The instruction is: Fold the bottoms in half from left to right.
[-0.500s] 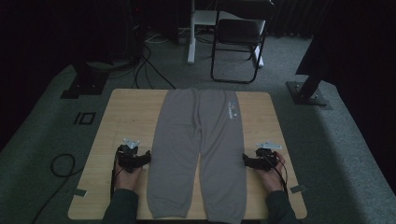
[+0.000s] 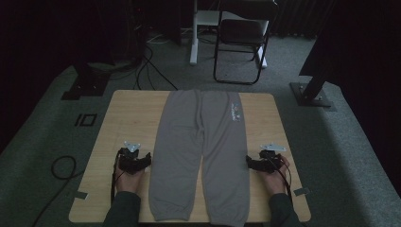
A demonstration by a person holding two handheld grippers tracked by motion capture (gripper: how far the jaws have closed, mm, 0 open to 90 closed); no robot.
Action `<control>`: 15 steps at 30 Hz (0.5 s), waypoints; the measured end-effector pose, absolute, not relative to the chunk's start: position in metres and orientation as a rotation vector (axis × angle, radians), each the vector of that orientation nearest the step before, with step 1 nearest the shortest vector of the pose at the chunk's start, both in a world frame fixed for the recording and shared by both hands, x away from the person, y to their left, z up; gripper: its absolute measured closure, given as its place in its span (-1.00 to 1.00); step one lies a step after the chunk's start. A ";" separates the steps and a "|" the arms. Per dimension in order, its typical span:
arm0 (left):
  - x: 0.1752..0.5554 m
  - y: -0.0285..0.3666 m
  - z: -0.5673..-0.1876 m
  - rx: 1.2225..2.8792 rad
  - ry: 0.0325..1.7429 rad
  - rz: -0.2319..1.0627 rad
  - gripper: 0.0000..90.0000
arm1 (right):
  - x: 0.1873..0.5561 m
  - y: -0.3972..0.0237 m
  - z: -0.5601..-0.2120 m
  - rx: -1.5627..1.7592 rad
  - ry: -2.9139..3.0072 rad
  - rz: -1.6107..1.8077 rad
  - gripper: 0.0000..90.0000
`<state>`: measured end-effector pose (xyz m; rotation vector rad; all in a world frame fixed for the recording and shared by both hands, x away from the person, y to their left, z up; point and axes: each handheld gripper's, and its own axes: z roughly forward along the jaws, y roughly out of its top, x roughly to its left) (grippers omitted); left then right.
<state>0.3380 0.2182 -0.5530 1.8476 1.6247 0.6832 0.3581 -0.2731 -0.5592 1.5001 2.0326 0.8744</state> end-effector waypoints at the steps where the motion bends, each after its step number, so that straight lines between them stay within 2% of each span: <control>1: 0.337 0.219 -0.552 1.843 1.629 0.678 -0.05 | 0.358 -0.273 -0.559 1.498 2.033 0.875 -0.70; 4: 0.336 0.222 -0.551 1.787 1.622 0.593 0.03 | 0.358 -0.273 -0.559 1.498 2.032 0.876 -0.70; 6: 0.335 0.221 -0.550 1.772 1.603 0.562 -0.01 | 0.358 -0.273 -0.559 1.498 2.032 0.875 -0.70; 15: 0.339 0.200 -0.553 1.826 1.541 0.561 -0.09 | 0.358 -0.273 -0.559 1.496 2.033 0.876 -0.69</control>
